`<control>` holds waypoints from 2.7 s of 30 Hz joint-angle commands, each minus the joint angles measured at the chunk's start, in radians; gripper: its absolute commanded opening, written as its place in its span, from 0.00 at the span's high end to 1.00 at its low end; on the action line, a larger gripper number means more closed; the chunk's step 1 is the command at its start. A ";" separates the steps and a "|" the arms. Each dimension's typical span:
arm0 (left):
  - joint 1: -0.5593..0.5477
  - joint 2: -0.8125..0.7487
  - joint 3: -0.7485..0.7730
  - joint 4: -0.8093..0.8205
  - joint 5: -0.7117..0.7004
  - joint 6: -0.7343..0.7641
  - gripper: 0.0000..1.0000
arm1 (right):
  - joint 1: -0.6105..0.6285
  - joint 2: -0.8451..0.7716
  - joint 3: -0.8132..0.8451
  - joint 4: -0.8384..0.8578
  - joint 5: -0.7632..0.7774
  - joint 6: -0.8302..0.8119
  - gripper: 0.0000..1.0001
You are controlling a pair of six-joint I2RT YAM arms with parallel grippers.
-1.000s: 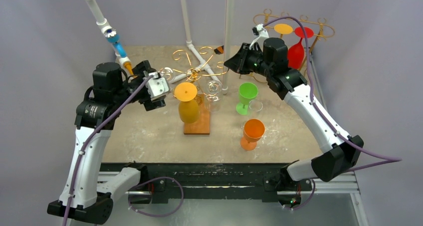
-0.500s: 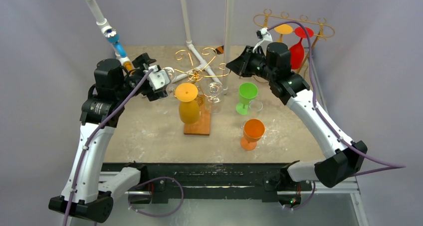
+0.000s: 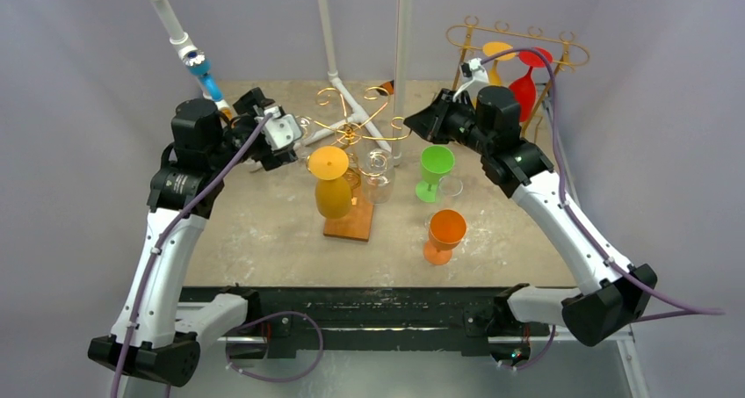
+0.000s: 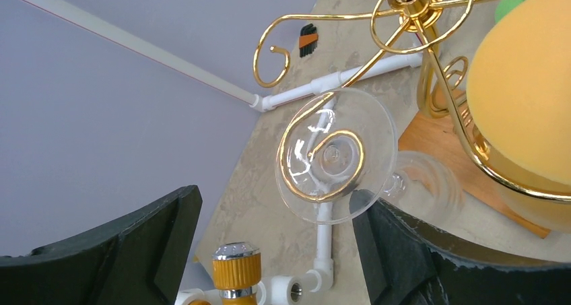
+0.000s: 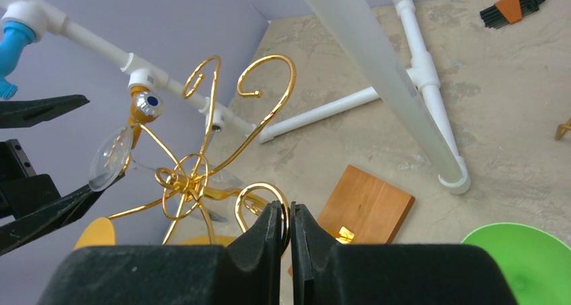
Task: Place the wine glass upside down on the wine glass rack
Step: Adjust the wine rack at the center of the board.
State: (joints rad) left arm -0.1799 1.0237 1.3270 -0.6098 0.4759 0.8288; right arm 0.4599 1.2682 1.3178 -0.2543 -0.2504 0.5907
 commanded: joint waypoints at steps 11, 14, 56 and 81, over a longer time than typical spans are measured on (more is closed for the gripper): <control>-0.004 0.041 0.006 0.106 0.000 -0.040 0.13 | 0.105 -0.065 0.005 -0.074 0.100 0.059 1.00; -0.004 0.042 0.002 0.109 -0.003 -0.032 0.14 | 0.127 -0.074 0.011 -0.094 0.144 0.069 1.00; -0.004 -0.102 -0.001 -0.174 -0.009 0.039 0.09 | 0.218 -0.175 0.046 -0.277 0.393 0.029 0.27; -0.004 -0.138 0.115 -0.341 0.196 -0.137 0.08 | 0.078 0.070 0.284 -0.243 0.217 -0.067 0.34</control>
State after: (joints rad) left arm -0.1802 0.9058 1.4097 -0.9195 0.6247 0.7387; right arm 0.5476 1.2953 1.5433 -0.5373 0.0334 0.5541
